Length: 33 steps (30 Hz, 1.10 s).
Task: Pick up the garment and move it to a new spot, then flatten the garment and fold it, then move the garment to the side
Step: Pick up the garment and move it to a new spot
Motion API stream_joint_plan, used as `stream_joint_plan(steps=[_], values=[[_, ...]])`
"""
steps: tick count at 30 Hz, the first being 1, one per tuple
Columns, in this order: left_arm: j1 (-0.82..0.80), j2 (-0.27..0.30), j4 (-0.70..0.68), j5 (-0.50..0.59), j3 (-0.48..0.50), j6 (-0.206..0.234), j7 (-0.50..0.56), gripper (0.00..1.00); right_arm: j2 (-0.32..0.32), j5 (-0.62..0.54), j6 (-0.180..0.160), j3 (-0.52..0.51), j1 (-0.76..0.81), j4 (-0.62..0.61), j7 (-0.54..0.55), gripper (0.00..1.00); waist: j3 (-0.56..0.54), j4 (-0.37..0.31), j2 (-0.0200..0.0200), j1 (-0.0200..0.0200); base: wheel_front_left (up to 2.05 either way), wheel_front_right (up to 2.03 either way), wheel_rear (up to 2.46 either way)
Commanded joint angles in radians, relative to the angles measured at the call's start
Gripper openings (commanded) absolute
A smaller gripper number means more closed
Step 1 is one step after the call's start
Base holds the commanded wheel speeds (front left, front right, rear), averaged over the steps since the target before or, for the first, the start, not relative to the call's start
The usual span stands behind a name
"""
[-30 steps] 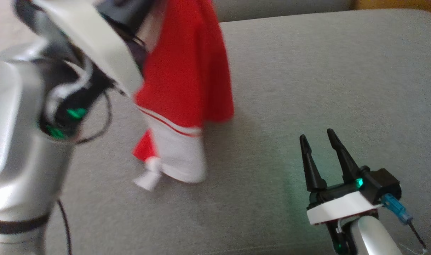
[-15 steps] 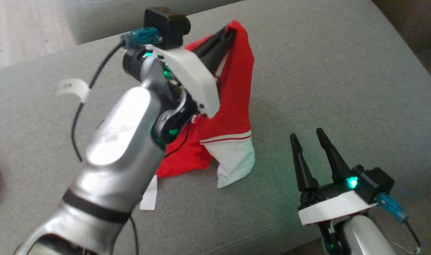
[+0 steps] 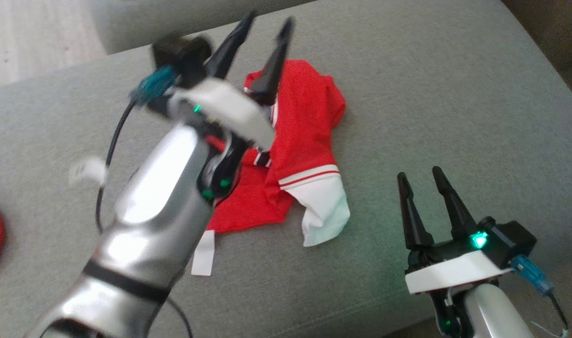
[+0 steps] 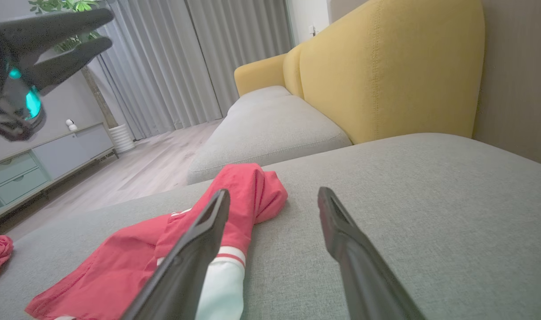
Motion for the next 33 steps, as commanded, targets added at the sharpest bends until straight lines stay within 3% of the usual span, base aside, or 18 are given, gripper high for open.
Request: stream_joint_plan(steps=[1,8,16,23,33], values=[[0.042,0.055,-0.059,0.009,0.057,0.035,-0.032,1.00,0.003,-0.008,0.008,0.008,-0.001,-0.038,-0.006,1.00,-0.013,0.030,0.0000,0.0000,0.00,0.00,0.00],[0.343,0.154,-0.224,0.034,0.132,0.174,-0.090,1.00,0.003,-0.044,0.008,-0.050,0.043,-0.055,-0.006,1.00,-0.051,0.116,0.0000,0.0000,0.00,0.00,0.00],[0.621,0.167,-0.367,0.116,0.207,0.267,-0.101,1.00,0.003,-0.089,0.008,-0.104,0.103,-0.065,-0.006,1.00,-0.091,0.205,0.0000,0.0000,0.00,0.00,0.00],[0.831,0.132,-0.412,0.234,0.316,0.238,-0.101,1.00,0.003,-0.114,0.008,-0.150,0.152,-0.072,-0.006,1.00,-0.125,0.272,0.0000,0.0000,0.00,0.00,0.00],[0.922,0.060,-0.394,0.311,0.436,0.163,-0.101,1.00,0.003,-0.119,0.008,-0.153,0.169,-0.071,-0.006,1.00,-0.142,0.307,0.0000,0.0000,0.00,0.00,0.00]])
